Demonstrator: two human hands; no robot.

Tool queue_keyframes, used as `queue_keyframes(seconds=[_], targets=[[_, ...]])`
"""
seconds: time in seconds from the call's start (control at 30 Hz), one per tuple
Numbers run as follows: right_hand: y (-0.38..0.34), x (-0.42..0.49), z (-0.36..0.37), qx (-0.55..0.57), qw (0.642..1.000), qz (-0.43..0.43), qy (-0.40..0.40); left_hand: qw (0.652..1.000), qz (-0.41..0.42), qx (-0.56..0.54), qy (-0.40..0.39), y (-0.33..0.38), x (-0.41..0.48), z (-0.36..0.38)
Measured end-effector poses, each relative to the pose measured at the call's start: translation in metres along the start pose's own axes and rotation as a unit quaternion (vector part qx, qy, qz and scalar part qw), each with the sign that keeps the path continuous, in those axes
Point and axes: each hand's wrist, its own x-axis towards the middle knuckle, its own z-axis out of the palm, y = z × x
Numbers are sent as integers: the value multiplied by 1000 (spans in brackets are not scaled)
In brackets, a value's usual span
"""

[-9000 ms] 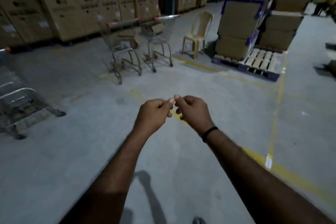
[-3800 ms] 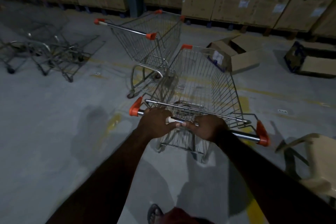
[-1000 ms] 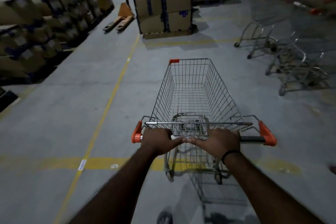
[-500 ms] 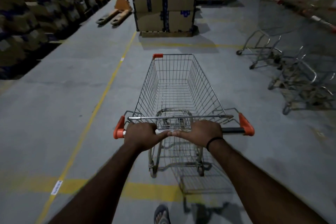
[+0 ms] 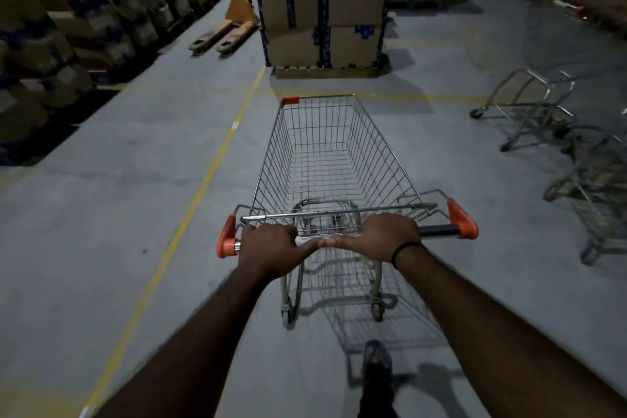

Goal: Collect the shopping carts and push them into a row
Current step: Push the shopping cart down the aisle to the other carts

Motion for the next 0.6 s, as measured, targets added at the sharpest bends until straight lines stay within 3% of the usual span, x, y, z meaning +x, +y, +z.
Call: queue_keyframes(seconds=[0.3, 0.6], targets=[[58, 211, -38, -27, 986, -166, 15, 997, -82, -9, 10, -17, 191, 2], [81, 393, -69, -51, 980, -190, 34, 984, -123, -86, -95, -53, 364, -5]])
